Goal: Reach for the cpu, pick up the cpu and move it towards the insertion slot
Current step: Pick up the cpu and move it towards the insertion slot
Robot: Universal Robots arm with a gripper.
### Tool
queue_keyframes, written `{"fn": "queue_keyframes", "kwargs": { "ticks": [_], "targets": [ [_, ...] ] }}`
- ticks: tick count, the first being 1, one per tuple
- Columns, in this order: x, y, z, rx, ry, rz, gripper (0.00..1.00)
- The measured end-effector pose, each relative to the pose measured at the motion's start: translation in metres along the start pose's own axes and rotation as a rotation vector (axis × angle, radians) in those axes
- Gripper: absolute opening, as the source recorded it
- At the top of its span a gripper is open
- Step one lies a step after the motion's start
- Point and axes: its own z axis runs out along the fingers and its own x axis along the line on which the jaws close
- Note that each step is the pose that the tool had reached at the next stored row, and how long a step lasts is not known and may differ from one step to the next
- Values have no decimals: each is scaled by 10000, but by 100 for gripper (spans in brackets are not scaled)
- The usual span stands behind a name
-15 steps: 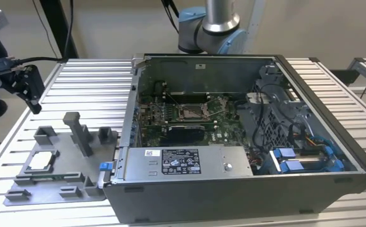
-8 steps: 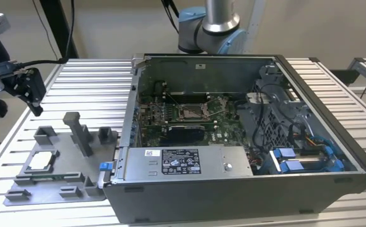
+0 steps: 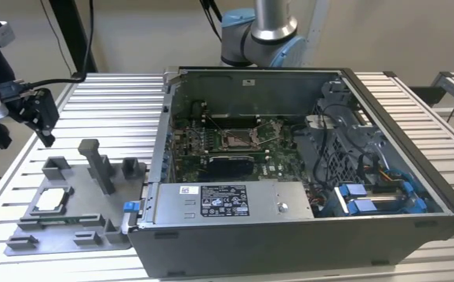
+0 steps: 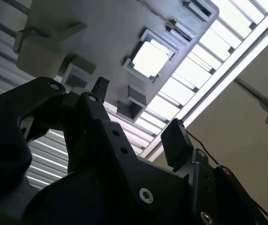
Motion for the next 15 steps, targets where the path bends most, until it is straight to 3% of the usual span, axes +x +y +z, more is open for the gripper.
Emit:
{"fn": "queue_keyframes", "kwargs": {
  "ticks": [15],
  "targets": [
    [0,-4,117,0,0,0,100]
  ]
}}
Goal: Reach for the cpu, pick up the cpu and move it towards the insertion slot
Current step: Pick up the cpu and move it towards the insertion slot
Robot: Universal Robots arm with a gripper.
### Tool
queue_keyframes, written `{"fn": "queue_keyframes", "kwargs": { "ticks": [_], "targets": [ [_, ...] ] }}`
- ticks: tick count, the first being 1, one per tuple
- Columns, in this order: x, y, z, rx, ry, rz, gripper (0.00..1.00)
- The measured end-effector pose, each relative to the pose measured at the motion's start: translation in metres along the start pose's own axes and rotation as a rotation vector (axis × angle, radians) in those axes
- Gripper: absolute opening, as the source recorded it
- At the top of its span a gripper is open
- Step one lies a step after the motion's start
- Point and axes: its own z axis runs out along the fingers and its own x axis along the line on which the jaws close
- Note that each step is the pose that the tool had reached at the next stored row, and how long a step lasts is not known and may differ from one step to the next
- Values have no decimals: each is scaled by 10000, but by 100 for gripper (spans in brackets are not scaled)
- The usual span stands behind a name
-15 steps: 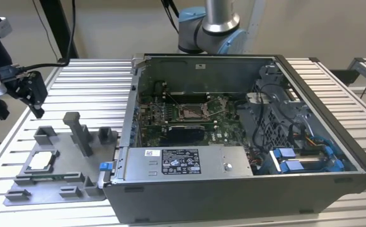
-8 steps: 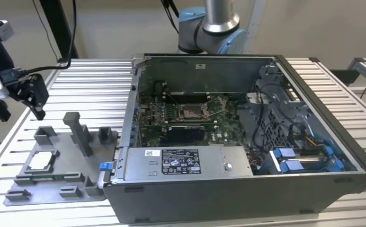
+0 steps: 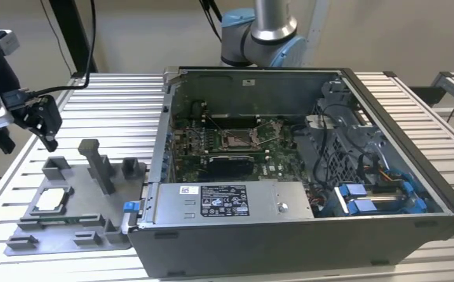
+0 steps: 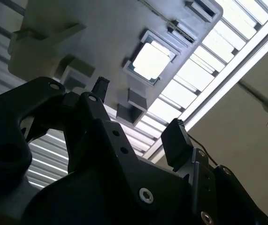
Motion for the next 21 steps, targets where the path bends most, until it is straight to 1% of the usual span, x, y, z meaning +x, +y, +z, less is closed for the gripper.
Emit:
{"fn": "queue_keyframes", "kwargs": {
  "ticks": [9,16,21],
  "targets": [
    [0,-2,72,0,0,0,100],
    [7,-7,194,0,0,0,100],
    [43,-9,286,5,0,16,100]
  ]
}}
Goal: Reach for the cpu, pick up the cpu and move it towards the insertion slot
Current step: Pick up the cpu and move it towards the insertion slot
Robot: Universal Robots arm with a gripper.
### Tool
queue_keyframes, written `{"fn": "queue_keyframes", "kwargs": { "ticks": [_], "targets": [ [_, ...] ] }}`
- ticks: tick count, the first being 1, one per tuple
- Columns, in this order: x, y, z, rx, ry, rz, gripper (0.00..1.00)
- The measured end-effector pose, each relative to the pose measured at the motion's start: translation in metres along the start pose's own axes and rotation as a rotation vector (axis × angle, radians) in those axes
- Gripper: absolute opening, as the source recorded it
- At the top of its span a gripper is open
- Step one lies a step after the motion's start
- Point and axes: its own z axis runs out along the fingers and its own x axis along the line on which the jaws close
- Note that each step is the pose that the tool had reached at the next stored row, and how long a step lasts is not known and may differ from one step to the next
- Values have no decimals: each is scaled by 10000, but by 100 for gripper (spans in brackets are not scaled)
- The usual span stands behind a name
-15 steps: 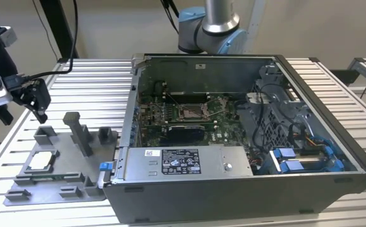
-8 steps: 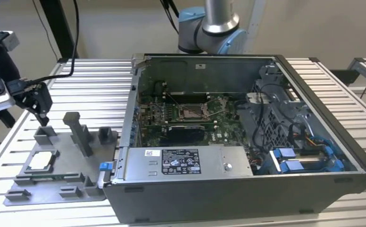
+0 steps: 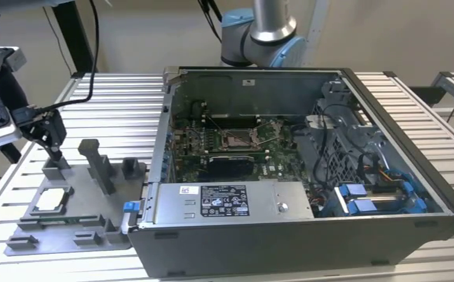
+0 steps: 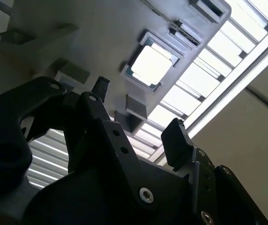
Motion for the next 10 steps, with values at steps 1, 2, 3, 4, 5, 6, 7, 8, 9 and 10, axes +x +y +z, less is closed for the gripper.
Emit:
{"fn": "queue_keyframes", "kwargs": {
  "ticks": [1,2,3,4,5,6,7,8,9,10],
  "targets": [
    [6,-1,18,0,-1,11,100],
    [12,-2,36,1,-1,23,100],
    [18,-2,54,1,-2,35,100],
    [24,-3,70,1,-2,43,100],
    [28,-4,83,1,-2,48,100],
    [30,-4,95,2,-2,51,100],
    [31,-4,106,1,-2,52,100],
    [32,-5,116,1,-2,52,100],
    [32,-5,126,1,-3,52,100],
    [33,-5,135,1,-2,52,100]
  ]
}}
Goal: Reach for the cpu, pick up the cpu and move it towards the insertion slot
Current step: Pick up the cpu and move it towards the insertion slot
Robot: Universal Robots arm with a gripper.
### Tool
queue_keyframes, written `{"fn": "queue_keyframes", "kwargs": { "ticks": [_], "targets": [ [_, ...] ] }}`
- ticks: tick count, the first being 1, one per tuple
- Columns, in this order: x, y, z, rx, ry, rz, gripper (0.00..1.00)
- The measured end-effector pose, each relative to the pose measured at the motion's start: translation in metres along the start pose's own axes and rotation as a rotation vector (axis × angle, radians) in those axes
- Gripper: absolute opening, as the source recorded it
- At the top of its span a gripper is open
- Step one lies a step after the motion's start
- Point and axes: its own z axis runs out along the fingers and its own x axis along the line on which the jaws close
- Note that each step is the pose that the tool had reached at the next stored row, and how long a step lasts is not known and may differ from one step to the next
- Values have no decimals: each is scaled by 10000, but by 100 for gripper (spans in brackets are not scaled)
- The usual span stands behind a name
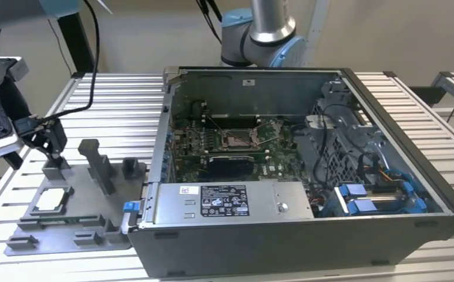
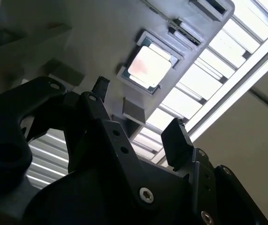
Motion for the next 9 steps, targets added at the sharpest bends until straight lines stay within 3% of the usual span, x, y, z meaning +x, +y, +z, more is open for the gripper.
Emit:
{"fn": "queue_keyframes", "kwargs": {
  "ticks": [9],
  "targets": [
    [3,-3,81,0,0,0,100]
  ]
}}
